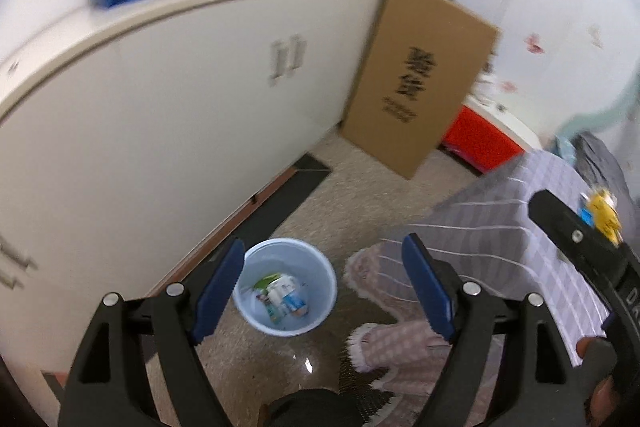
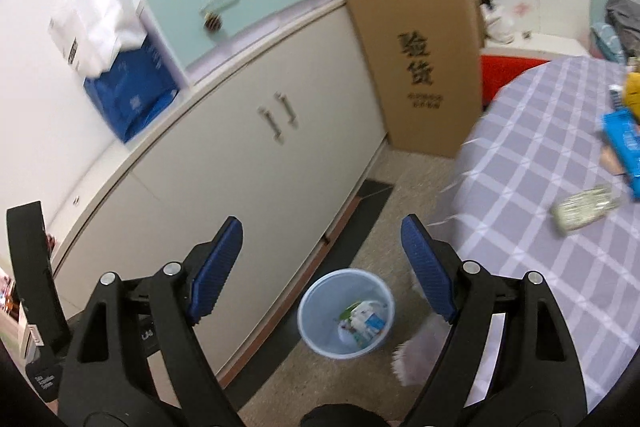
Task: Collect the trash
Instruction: 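Grasp the green wrapper with the left tool while the right tool grasps the blue wrapper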
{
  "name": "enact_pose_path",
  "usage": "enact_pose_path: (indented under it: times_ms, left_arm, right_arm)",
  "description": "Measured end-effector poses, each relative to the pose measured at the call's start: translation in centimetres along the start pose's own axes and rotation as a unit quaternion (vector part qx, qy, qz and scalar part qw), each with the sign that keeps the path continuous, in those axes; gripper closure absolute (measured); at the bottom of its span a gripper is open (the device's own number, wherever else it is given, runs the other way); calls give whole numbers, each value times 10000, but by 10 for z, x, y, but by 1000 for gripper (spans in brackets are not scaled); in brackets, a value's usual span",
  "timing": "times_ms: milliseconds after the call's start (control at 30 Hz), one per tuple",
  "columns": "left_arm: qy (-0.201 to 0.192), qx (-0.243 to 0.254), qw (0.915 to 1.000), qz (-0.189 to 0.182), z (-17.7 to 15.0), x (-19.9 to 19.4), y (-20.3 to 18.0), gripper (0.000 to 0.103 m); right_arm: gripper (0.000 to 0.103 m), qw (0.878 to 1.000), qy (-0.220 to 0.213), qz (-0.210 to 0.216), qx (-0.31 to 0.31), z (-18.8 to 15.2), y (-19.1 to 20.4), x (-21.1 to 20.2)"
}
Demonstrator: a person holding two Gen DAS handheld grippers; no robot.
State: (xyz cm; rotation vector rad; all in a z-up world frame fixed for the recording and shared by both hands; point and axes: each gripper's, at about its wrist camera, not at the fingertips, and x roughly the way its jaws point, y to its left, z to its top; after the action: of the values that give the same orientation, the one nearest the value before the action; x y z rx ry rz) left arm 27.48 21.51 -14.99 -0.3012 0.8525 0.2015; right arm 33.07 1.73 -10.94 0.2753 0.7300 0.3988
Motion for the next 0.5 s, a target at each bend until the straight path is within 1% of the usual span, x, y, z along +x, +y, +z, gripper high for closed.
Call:
enact_pose_path:
  times_ms: [100,167,200,267,333,400,500]
  left_arm:
    - [-64,519,9985,-189,-1,-6,-44,24]
    - [-99,907,9950,-402,-3,-9,-82,24]
    - [-93,1002,9938,-473,-3,-7,-92,23]
    - [-41,1320,9888,-695,-7,-5,-125,23]
    - [-36,1700,9815,-881,-12,0,-158,23]
    - [-90,2086,9736,-926,-19,3,-185,23]
    - [-239,2694,9575,-1006,-30,12,-224,23]
  right_arm:
    - [22,9994,-186,-202,191,8,-30,-25]
    - [22,9982,-323,-378,336,11,-55,-43]
    - [22,9974,-380,-471,395,13,-67,-51]
    - [22,9952,-500,-647,530,14,-93,-68]
    - [22,9929,-533,-842,650,13,-116,-79]
    - [22,9905,-533,-955,838,12,-143,-89]
    - [22,9868,-500,-1145,1025,7,-174,-100]
